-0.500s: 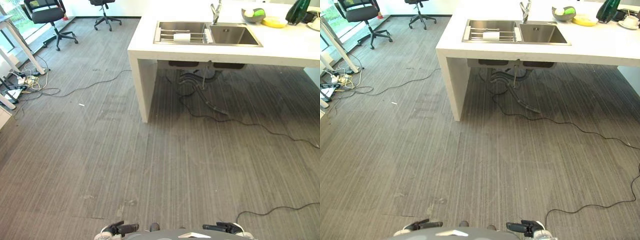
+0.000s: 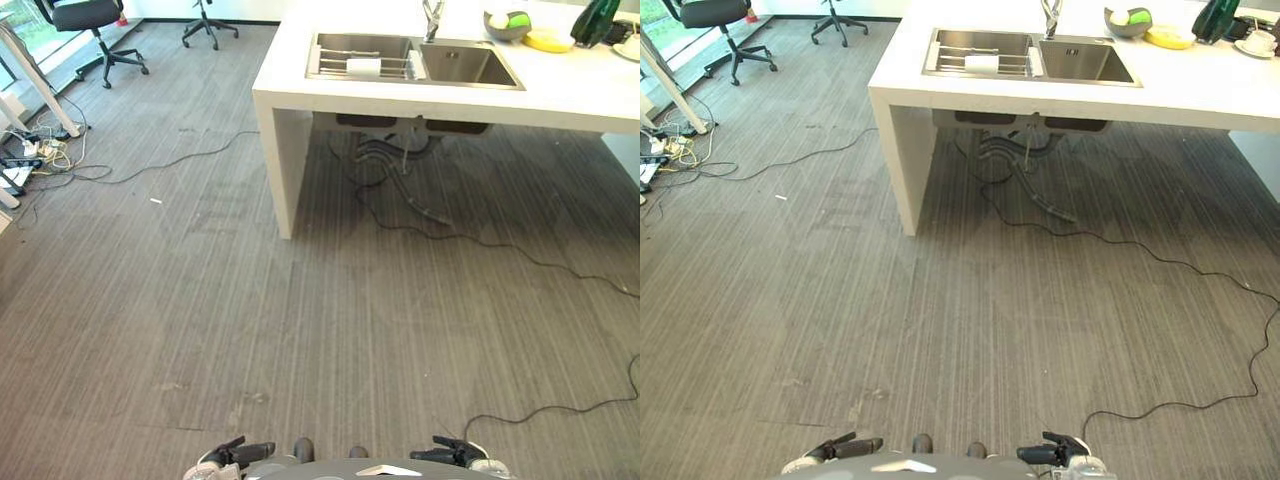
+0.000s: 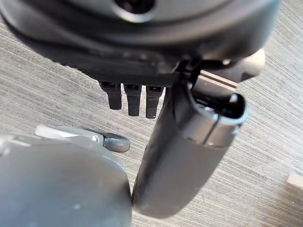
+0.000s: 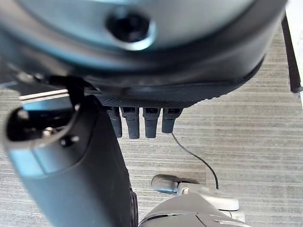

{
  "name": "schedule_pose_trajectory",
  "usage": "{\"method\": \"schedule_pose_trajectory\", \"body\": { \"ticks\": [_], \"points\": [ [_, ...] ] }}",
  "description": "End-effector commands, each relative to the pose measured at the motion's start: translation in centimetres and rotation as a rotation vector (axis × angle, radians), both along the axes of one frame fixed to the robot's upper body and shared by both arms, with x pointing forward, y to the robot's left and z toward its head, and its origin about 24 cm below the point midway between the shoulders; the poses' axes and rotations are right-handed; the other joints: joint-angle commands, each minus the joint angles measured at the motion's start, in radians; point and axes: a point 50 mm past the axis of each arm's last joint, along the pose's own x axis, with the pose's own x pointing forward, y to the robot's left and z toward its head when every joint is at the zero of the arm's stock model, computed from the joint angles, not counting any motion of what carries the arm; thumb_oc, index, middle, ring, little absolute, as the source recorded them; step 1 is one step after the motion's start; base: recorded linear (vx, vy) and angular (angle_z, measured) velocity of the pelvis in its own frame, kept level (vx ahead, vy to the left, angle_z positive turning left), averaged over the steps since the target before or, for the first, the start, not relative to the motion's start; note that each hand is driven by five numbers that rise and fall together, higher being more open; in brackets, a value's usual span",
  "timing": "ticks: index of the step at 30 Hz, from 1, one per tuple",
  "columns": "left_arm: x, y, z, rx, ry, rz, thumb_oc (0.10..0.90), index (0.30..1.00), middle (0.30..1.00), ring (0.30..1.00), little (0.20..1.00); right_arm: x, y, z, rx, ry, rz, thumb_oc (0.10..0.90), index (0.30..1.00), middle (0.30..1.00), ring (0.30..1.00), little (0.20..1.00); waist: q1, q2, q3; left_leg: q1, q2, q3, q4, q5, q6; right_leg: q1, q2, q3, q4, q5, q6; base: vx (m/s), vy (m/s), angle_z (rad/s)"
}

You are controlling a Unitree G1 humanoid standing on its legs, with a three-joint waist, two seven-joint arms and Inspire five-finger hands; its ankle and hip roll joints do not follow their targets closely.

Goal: Place the dishes in the dishwasher.

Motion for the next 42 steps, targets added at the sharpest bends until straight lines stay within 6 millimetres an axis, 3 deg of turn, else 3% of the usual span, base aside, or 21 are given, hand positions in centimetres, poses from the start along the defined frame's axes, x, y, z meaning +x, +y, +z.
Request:
{"method": "schedule_pose_trajectory", "body": {
  "ticks": [1, 11, 19, 29, 42],
  "points": [
    [0.5, -1.8, -0.3, -0.048, 0.013, 0.000, 0.800, 0.900, 0.900, 0.900, 0.900, -1.1, -1.3, 0.1, -0.024, 0.039, -0.038, 0.800, 0.900, 0.900, 0.900, 0.900, 0.024, 0.021, -0.040, 0.003, 0.050, 0.043, 0.002, -0.013, -0.096, -0.012, -0.042, 0.001, 0.011, 0.001, 0.132, 0.00, 0.000, 0.00],
    [1.7, -1.1, 0.0, -0.028, -0.045, 0.078, 0.800, 0.900, 0.900, 0.900, 0.900, -1.4, -1.6, 0.1, -0.031, 0.045, -0.056, 0.800, 0.900, 0.900, 0.900, 0.900, 0.028, 0.012, -0.049, 0.011, 0.050, 0.038, 0.002, -0.019, -0.095, -0.003, -0.043, -0.003, 0.011, -0.003, 0.132, 0.00, 0.000, 0.00],
    [2.1, -0.8, 0.2, -0.001, -0.051, 0.048, 0.800, 0.900, 0.900, 0.900, 0.900, -0.4, -1.6, 0.3, -0.043, 0.006, -0.038, 0.800, 0.900, 0.900, 0.900, 0.900, 0.028, 0.009, -0.044, 0.011, 0.049, 0.037, 0.002, -0.018, -0.097, 0.000, -0.044, -0.011, 0.011, -0.005, 0.132, 0.00, 0.000, 0.00],
    [1.3, -0.8, 0.0, 0.027, -0.004, -0.044, 0.800, 0.900, 0.900, 0.900, 0.900, -0.6, -1.8, 0.3, -0.063, 0.019, 0.008, 0.800, 0.900, 0.900, 0.900, 0.900, 0.023, 0.018, -0.033, 0.017, 0.044, 0.037, 0.002, -0.022, -0.096, 0.010, -0.050, -0.025, 0.011, -0.007, 0.133, 0.00, 0.000, 0.00],
    [0.6, 0.8, 0.2, 0.095, 0.018, -0.039, 0.800, 0.900, 0.900, 0.900, 0.900, -1.1, -2.8, 0.5, -0.091, 0.022, 0.011, 0.800, 0.900, 0.900, 0.900, 0.900, 0.025, 0.027, 0.002, 0.012, 0.050, 0.027, 0.002, -0.008, -0.105, -0.002, -0.040, -0.051, 0.018, -0.015, 0.123, 0.01, -0.022, 0.07]
  ]
}}
